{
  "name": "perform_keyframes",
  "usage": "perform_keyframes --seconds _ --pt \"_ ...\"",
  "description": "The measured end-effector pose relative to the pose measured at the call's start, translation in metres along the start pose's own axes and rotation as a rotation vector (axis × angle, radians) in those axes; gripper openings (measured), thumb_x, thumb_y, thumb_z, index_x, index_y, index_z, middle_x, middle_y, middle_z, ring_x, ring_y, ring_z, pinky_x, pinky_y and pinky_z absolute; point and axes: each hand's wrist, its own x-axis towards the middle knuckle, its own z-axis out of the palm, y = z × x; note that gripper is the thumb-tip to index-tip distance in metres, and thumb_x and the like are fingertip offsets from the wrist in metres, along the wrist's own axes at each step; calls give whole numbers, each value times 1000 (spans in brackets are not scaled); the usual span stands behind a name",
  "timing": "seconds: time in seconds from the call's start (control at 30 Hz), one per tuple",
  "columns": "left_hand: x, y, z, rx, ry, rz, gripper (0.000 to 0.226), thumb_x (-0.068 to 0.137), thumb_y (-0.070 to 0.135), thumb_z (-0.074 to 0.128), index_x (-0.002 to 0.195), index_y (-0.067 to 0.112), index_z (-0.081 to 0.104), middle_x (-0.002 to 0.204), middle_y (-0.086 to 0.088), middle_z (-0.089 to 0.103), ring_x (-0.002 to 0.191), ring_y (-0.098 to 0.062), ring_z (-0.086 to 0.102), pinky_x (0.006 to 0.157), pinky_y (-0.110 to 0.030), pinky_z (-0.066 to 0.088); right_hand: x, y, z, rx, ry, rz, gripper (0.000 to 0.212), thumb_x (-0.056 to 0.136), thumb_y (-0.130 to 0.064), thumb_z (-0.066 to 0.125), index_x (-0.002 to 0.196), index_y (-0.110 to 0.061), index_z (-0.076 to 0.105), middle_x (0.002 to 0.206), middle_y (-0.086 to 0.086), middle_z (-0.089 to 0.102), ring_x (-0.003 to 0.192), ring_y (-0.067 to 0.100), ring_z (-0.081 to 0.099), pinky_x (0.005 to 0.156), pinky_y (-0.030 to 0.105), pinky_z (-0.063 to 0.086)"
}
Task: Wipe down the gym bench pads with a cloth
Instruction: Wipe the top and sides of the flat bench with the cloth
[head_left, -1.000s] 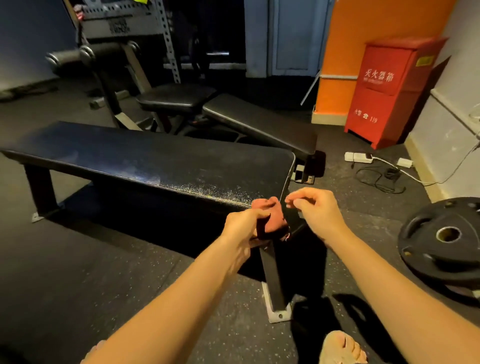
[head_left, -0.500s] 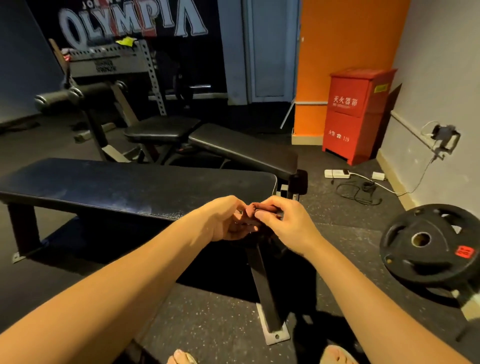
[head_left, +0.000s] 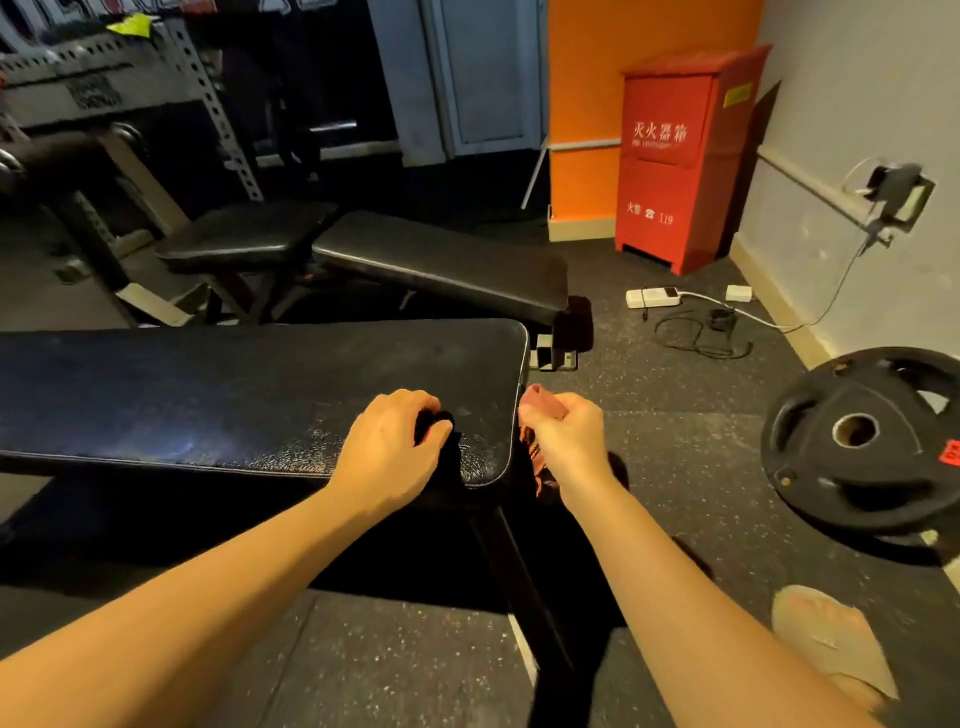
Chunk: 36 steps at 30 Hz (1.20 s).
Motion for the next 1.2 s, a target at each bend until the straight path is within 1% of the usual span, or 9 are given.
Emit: perform_keyframes --seconds 0.17,0.3,0.4,0.47,0.53,0.7,0.9,1.07,1.2 --pt "27 5 12 -1 44 13 33 101 37 56 126 17 65 128 2 64 121 -20 54 102 -39 45 -65 30 -7 -174 -3 -234 28 99 -37 61 74 -25 59 77 -7 62 69 7 62 60 24 48" --pt "42 22 24 42 -30 41 42 103 40 55 137 16 59 139 -1 60 132 -20 50 110 -36 38 -79 41 -12 -175 -58 -311 13 98 -26 62 87 -25 68 87 -11 64 82 4 64 70 20 51" --pt "48 24 33 56 -38 -3 49 103 44 53 144 17 54 148 -1 55 139 -20 45 115 -37 35 -10 27 1 -275 -44 -283 12 99 -30 59 94 -27 70 95 -6 67 91 13 66 80 34 54" --pt "51 23 37 71 -10 -11 52 103 46 52 146 16 52 151 -2 52 142 -21 43 117 -39 33 18 19 4 -367 -66 -297 13 101 -26 57 102 -22 69 100 -6 64 99 17 63 86 35 51" --pt "53 20 39 84 16 14 54 102 48 51 145 15 53 151 -4 53 142 -21 43 118 -39 32 12 22 1 -404 -88 -362 15 102 -25 55 105 -19 68 102 -8 60 97 14 61 84 32 50" --pt "55 15 45 96 -7 52 61 100 55 40 148 19 51 155 -2 49 144 -19 41 121 -45 33 -49 41 -24 -418 -221 -513 18 102 -27 51 88 -21 60 87 -10 52 75 12 55 66 36 49" --pt "57 13 52 172 -12 36 65 100 61 32 151 23 48 159 2 43 148 -17 35 122 -45 30 35 19 -5 -511 -143 -437 22 103 -25 50 100 -14 69 93 -3 58 88 23 63 72 34 44" --pt "56 12 53 186 -10 29 62 102 61 31 151 26 47 160 4 41 149 -14 34 122 -44 30 -36 44 -29 -464 -279 -611 25 103 -26 47 86 -15 63 81 -5 53 70 19 57 59 36 46" --pt "58 13 54 207 -18 26 62 102 61 33 151 27 47 160 5 41 148 -13 33 122 -42 30 14 34 -20 -499 -256 -566 27 102 -29 47 95 -17 70 87 -3 60 79 22 62 67 38 49"
